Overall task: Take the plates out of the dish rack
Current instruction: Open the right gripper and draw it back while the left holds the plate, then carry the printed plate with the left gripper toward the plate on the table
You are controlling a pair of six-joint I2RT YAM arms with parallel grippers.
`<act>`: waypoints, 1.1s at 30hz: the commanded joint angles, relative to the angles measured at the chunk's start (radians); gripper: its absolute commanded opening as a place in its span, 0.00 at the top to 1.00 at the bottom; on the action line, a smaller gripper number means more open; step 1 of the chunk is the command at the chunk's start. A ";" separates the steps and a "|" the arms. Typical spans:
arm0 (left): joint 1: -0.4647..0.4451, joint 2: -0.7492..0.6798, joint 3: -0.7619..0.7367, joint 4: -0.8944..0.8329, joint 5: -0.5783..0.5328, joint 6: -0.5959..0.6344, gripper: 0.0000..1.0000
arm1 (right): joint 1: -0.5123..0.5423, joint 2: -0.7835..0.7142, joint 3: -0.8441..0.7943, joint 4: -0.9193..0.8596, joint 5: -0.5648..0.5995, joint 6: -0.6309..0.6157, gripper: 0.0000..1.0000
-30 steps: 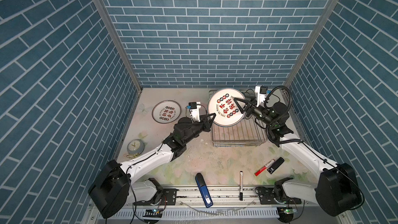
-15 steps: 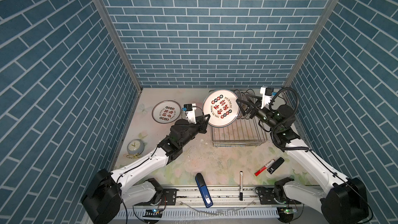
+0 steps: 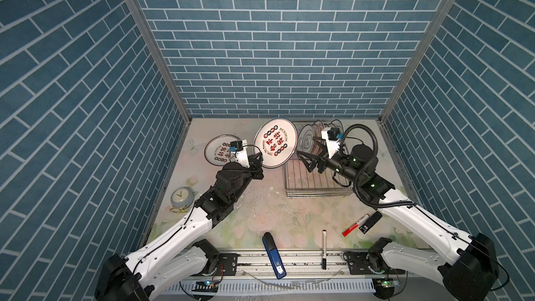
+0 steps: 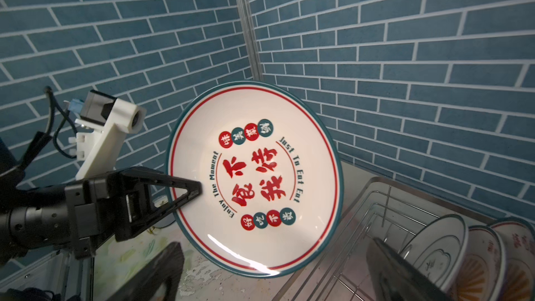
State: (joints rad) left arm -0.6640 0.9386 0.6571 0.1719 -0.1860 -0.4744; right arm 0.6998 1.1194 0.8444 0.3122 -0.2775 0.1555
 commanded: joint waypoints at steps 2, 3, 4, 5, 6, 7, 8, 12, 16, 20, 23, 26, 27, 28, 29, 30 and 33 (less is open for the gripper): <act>0.004 -0.031 0.038 -0.040 -0.092 0.089 1.00 | 0.041 0.017 0.038 -0.036 0.035 -0.143 0.01; 0.004 -0.033 0.038 -0.040 -0.105 0.095 1.00 | 0.055 0.021 0.038 -0.033 0.041 -0.159 0.01; 0.004 -0.030 0.038 -0.037 -0.111 0.099 1.00 | 0.070 0.026 0.039 -0.038 0.038 -0.180 0.01; 0.003 -0.027 0.038 -0.034 -0.118 0.102 1.00 | 0.088 0.033 0.044 -0.052 0.028 -0.211 0.01; 0.004 -0.023 0.038 -0.030 -0.124 0.104 1.00 | 0.105 0.041 0.048 -0.062 0.025 -0.235 0.01; 0.003 -0.020 0.038 -0.028 -0.127 0.105 1.00 | 0.117 0.047 0.051 -0.069 0.023 -0.250 0.01; 0.004 -0.017 0.037 -0.025 -0.130 0.107 1.00 | 0.130 0.054 0.056 -0.079 0.023 -0.266 0.01; 0.004 -0.012 0.072 -0.030 -0.123 0.124 1.00 | 0.150 0.084 0.080 -0.086 0.063 -0.271 0.01; 0.004 -0.019 0.070 -0.039 -0.132 0.122 1.00 | 0.151 0.086 0.071 -0.067 0.063 -0.268 0.01; 0.003 -0.011 0.067 -0.029 -0.122 0.114 1.00 | 0.151 0.049 0.020 -0.009 0.064 -0.290 0.06; 0.004 -0.004 0.061 -0.018 -0.122 0.100 1.00 | 0.152 0.046 0.031 -0.037 0.073 -0.293 0.01; 0.004 0.003 0.062 -0.014 -0.114 0.084 1.00 | 0.151 0.055 0.037 -0.040 0.070 -0.294 0.01; 0.004 0.005 0.065 -0.013 -0.104 0.083 1.00 | 0.151 0.057 0.038 -0.035 0.083 -0.289 0.01; 0.003 0.008 0.069 -0.015 -0.096 0.079 1.00 | 0.152 0.057 0.038 -0.026 0.101 -0.279 0.01; 0.004 0.013 0.074 -0.019 -0.091 0.076 1.00 | 0.151 0.059 0.038 -0.017 0.118 -0.269 0.01; 0.004 0.020 0.078 -0.021 -0.088 0.072 1.00 | 0.151 0.059 0.038 -0.015 0.122 -0.268 0.01; 0.004 0.031 0.077 -0.015 -0.064 0.057 1.00 | 0.151 0.054 0.030 -0.002 0.120 -0.270 0.01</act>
State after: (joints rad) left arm -0.6640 0.9699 0.6975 0.0879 -0.2741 -0.3912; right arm 0.8490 1.1870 0.8837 0.2661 -0.1841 -0.0944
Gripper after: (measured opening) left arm 0.095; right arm 0.989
